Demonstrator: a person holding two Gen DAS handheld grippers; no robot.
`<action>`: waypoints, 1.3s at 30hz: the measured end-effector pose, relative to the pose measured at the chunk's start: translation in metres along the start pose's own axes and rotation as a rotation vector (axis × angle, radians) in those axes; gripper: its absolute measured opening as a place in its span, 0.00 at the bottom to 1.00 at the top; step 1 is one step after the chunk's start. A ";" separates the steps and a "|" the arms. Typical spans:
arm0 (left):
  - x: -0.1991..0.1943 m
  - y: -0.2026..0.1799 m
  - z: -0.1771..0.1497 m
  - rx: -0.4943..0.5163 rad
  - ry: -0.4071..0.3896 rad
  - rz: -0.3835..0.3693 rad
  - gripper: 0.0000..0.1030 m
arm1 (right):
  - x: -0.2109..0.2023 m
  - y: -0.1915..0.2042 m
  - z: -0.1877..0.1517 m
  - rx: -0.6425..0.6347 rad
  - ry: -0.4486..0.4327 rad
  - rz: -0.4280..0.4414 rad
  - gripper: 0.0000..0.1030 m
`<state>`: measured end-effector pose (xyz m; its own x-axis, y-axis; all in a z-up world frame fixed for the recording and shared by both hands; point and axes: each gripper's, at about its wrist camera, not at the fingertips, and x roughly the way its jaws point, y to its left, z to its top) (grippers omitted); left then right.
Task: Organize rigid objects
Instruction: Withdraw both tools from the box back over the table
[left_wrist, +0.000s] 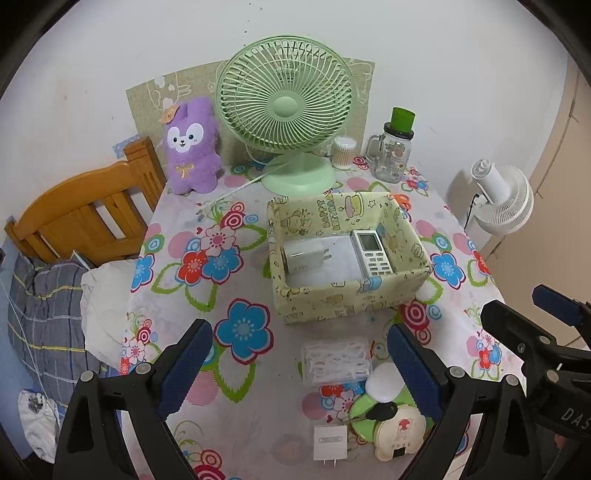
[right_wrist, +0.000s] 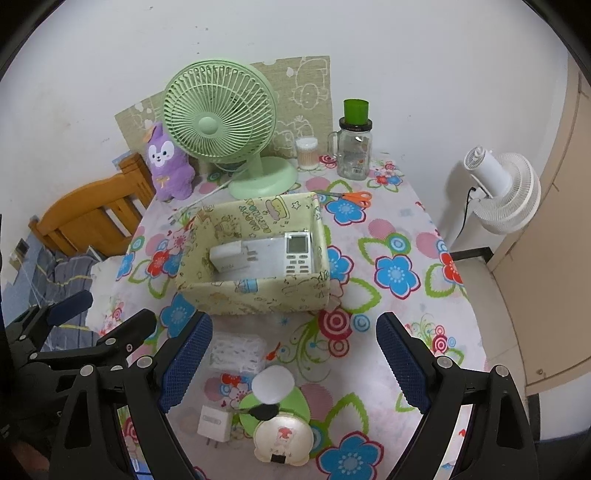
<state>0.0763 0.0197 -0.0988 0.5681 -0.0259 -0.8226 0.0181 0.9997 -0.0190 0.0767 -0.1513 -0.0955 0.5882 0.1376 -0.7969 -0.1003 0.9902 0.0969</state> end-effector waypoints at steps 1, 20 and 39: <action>0.000 0.000 -0.002 0.004 -0.001 -0.002 0.94 | -0.001 0.000 -0.002 0.002 -0.001 -0.001 0.89; 0.018 -0.003 -0.046 0.025 0.048 -0.045 0.94 | 0.009 -0.001 -0.050 0.004 0.018 -0.031 0.89; 0.052 -0.004 -0.074 0.027 0.113 -0.055 0.94 | 0.046 -0.015 -0.074 0.032 0.067 -0.070 0.89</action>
<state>0.0451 0.0142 -0.1833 0.4691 -0.0782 -0.8797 0.0699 0.9962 -0.0513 0.0458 -0.1613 -0.1776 0.5380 0.0677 -0.8402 -0.0345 0.9977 0.0583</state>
